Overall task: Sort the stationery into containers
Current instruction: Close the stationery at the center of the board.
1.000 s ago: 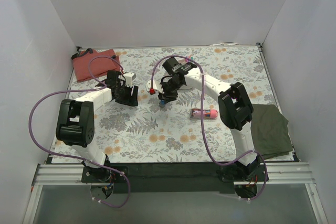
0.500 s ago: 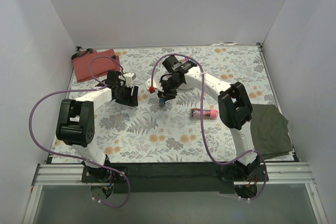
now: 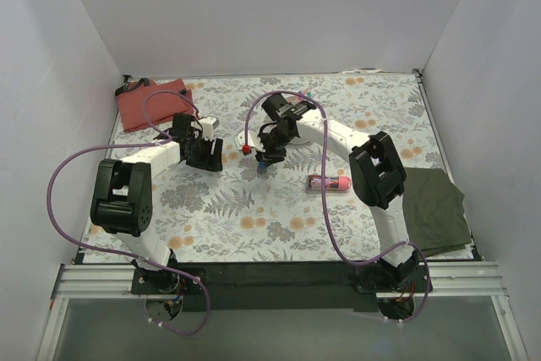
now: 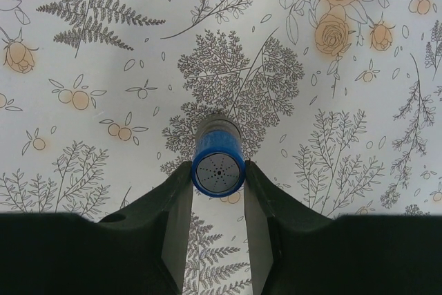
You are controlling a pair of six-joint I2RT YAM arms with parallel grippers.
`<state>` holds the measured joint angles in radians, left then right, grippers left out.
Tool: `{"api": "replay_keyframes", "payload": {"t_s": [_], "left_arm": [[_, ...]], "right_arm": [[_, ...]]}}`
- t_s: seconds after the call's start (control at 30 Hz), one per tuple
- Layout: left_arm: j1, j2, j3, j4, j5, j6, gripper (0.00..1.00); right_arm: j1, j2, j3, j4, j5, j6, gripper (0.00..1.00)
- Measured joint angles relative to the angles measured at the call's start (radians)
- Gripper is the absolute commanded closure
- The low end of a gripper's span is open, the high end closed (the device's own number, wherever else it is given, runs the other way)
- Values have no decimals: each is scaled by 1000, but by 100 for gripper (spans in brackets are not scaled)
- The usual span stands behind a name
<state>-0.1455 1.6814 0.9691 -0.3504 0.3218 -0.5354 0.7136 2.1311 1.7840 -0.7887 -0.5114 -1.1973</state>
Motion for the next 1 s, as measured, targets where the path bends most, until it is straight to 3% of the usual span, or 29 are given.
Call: {"api": "replay_keyframes", "payload": {"t_s": [0.33,0.7,0.83,1.0], "left_arm": [[-10,0,0,0,-1,1,40],[-105,-26,-37,-3,-37,23,40],[-124,-99,-92,-11,-63,25,38],[-126,-336,-223,51,-133,3,30]], "right_arm": [[7,0,-18,11,0,-69,99],[-6,41,21,-33,-89,-104,99],[-17,68,55,-70,-126,-111,99],[-19,69,58,-119,-123,-135,99]]}}
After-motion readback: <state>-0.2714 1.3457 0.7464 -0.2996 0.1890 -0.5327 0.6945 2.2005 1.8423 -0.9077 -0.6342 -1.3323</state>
